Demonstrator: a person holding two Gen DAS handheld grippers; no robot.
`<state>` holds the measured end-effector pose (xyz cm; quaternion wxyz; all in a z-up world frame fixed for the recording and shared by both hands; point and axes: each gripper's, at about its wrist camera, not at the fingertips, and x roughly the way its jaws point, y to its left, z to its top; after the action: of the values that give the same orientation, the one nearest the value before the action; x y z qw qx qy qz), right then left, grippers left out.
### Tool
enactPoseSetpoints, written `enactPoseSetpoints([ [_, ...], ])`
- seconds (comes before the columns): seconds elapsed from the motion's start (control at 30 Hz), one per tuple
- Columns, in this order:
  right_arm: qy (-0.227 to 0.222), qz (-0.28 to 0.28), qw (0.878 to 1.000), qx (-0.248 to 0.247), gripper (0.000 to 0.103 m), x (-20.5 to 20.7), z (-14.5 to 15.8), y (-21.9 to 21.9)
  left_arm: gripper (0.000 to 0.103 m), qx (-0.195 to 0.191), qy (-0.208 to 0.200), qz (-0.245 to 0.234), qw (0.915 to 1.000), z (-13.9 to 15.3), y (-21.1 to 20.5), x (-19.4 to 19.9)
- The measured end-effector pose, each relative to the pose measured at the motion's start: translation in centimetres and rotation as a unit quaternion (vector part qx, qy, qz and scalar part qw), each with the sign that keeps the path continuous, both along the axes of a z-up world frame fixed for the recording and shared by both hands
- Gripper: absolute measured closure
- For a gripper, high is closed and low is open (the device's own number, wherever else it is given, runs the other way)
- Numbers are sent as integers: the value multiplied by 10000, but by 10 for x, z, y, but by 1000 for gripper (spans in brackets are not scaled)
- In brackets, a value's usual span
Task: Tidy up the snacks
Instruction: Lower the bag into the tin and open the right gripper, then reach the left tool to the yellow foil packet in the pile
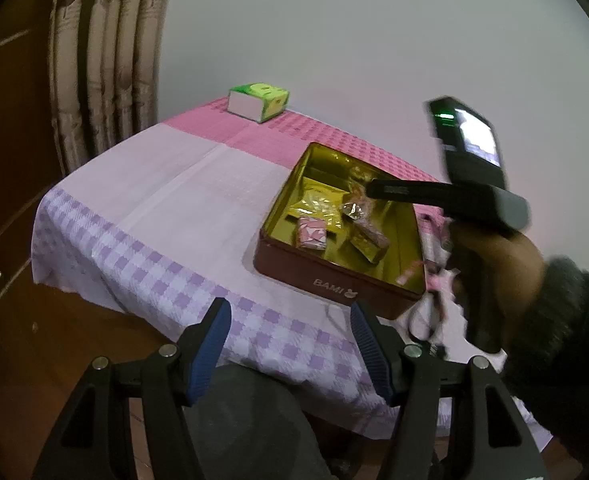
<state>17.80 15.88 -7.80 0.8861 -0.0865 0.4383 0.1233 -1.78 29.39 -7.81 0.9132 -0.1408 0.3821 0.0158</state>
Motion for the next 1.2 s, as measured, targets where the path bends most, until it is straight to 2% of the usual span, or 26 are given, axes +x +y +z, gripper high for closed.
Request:
enactPoseSetpoints([
  [0.1,-227,-263,9986,392,23,-37,11,-47,40,99,-24,-122,9999,1,-10,-2],
  [0.23,-402,-726,9956,428,22,-90,11,-124,40,275,-60,-395,9988,0,-29,-3],
  [0.33,-482,-1268,9905,202,22,-127,5,-194,40,492,-216,-681,9962,-3,-50,-3],
  [0.43,-544,-1895,9804,-35,22,-167,-3,-259,40,773,-213,-1082,9909,-9,-78,2],
  [0.47,-557,-2203,9739,19,21,-184,-6,-286,40,844,-229,-1217,9887,-11,-88,4],
  [0.6,-700,-2846,9557,251,21,-216,-9,-340,40,935,-143,-1833,9785,-15,-142,31],
  [0.73,-697,-3012,9485,695,21,-207,4,-363,40,957,-218,-2203,9705,-6,-204,72],
  [0.8,-926,-2916,9496,676,15,-209,13,-364,40,905,-231,-2389,9665,2,-240,96],
  [0.87,-925,-2835,9533,476,15,-206,18,-363,40,760,-245,-2505,9648,7,-271,120],
  [1.0,-904,-2848,9532,455,15,-209,25,-370,40,373,-17,-2379,9706,0,-320,165],
  [1.1,-907,-2905,9490,822,14,-215,31,-382,40,152,319,-2105,9770,-18,-352,201],
  [1.2,-973,-2901,9470,977,14,-218,36,-385,40,-20,440,-1800,9827,-33,-369,226],
])
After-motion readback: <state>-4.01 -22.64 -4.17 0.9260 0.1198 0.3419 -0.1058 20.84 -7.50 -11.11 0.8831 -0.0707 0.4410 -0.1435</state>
